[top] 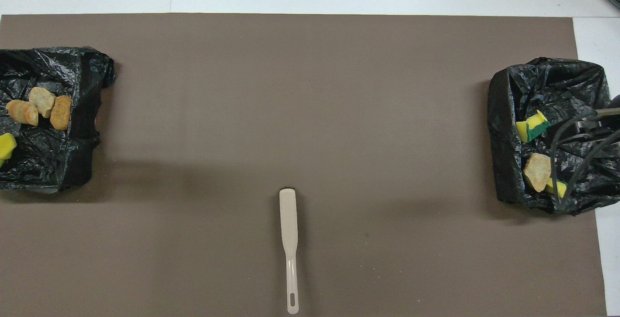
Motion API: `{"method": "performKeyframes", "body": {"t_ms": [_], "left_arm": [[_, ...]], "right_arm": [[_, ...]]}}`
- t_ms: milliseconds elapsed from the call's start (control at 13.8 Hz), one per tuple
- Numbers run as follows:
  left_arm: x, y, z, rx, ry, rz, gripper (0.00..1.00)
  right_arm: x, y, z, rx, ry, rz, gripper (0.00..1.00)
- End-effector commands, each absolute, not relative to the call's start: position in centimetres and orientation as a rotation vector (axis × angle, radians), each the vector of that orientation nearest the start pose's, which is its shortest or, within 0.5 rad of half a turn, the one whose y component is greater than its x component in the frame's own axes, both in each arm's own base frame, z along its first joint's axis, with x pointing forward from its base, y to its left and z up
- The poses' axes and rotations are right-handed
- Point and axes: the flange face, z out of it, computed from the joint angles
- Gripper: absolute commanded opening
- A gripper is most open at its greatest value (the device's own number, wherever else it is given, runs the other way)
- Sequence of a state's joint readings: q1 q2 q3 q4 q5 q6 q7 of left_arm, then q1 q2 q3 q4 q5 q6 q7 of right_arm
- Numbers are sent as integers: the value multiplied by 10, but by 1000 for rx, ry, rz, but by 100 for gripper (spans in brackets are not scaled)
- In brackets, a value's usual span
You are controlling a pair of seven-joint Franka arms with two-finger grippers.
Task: Sweep and dump trash in bin
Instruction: 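Bring the empty dustpan back toward the table center with the left gripper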
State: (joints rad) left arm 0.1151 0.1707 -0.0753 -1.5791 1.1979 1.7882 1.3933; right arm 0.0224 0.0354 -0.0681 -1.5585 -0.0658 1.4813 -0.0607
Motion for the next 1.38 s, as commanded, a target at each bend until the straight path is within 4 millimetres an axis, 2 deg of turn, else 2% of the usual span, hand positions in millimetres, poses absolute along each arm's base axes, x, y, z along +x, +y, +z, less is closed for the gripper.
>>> {"method": "performKeyframes", "body": {"t_ms": [0,145,217,290,434,579,796,869,941,1014,1158,1303], "left_arm": [[618,54,582,-1538,1601,787,0],[616,11,576,-1658,1649,692,0],[614,-3,568,-1799,1642,603,0],[611,-26,560,-1952,1603,492,0],[608,-56,551,-2214,1442,332,0],[600,-104,541,-2433,1314,221,0],[592,-144,534,-2711,1086,130,0],[597,-161,523,-2780,992,131,0],[599,-201,512,-2826,883,117,0],[605,-231,492,-2868,748,114,0],[608,-273,472,-2997,497,59,0],[600,-312,455,-3041,336,22,0]], "right_arm": [[539,-25,618,-3178,35,160,100],[535,-25,617,-3178,45,160,100],[536,-25,616,-3176,44,160,100],[536,-26,616,-3176,42,160,100],[536,-24,617,-3177,35,158,100],[536,-23,616,-3177,32,160,100],[536,-20,617,-3175,22,157,100],[536,-20,617,-3175,22,157,100],[536,-20,617,-3175,22,157,100],[536,-20,617,-3175,18,157,100],[536,-20,618,-3177,13,158,100],[536,-20,618,-3177,13,155,100]]}}
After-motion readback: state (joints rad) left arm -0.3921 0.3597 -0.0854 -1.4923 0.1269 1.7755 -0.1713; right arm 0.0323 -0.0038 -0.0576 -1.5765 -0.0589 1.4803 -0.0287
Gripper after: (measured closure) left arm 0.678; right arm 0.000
